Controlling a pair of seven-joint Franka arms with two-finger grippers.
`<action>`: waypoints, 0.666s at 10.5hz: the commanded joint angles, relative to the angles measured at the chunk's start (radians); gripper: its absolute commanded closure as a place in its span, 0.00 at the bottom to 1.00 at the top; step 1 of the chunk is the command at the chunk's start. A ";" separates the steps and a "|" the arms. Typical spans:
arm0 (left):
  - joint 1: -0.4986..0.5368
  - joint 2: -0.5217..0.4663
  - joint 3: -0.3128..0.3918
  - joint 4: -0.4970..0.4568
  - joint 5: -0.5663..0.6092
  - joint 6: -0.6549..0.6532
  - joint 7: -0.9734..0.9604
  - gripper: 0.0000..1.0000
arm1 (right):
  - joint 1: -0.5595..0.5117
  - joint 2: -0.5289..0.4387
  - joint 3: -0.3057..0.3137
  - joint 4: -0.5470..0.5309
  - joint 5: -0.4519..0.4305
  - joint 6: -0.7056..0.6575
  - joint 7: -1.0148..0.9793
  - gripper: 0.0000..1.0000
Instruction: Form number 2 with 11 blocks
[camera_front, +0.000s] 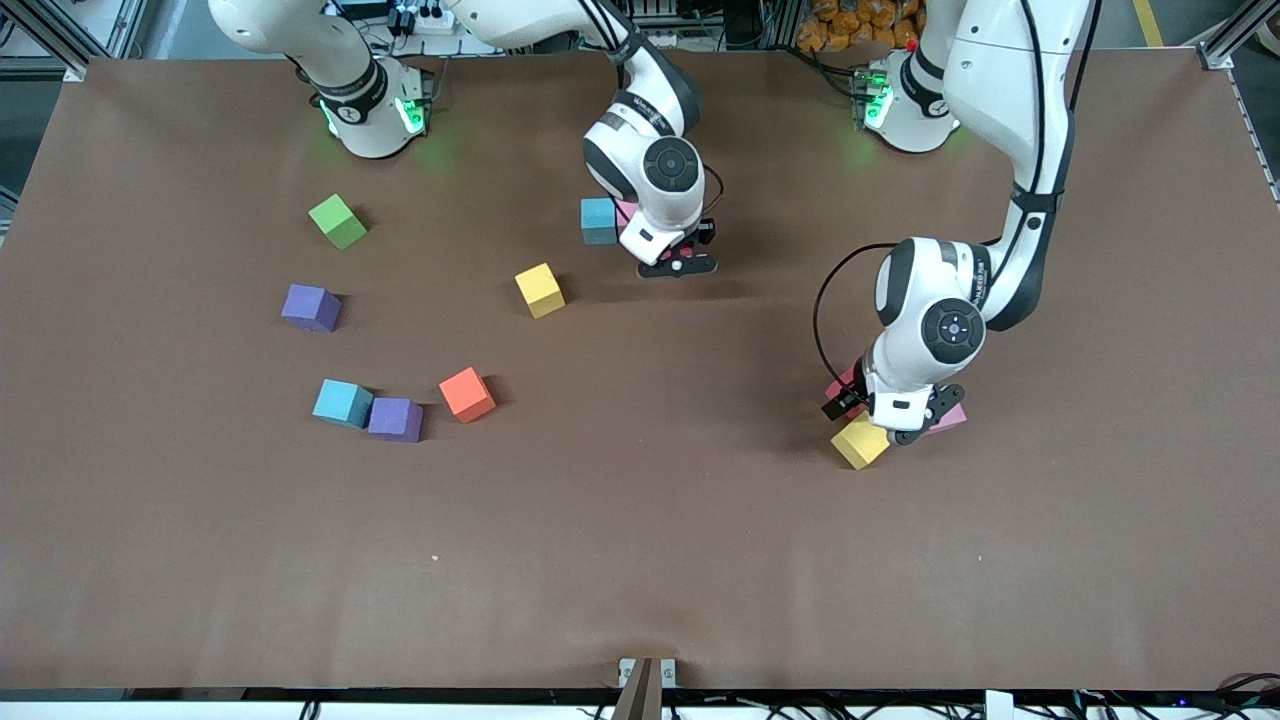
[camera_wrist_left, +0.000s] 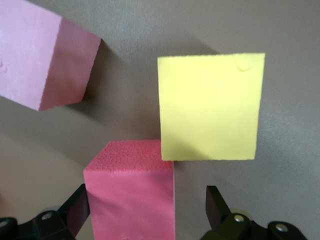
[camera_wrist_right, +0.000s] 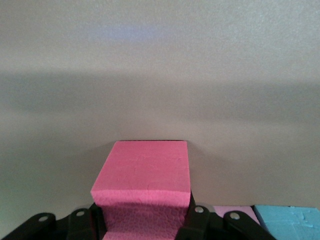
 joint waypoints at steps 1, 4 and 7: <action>-0.005 0.013 -0.003 -0.010 -0.022 0.016 -0.011 0.24 | 0.036 0.002 -0.005 -0.050 -0.012 0.006 0.040 0.86; -0.005 0.019 -0.023 -0.012 0.001 0.031 0.013 0.89 | 0.040 0.002 -0.006 -0.050 -0.012 0.004 0.047 0.57; -0.005 -0.028 -0.068 -0.012 0.105 -0.016 0.079 1.00 | 0.043 -0.010 -0.011 -0.045 -0.015 0.006 0.046 0.00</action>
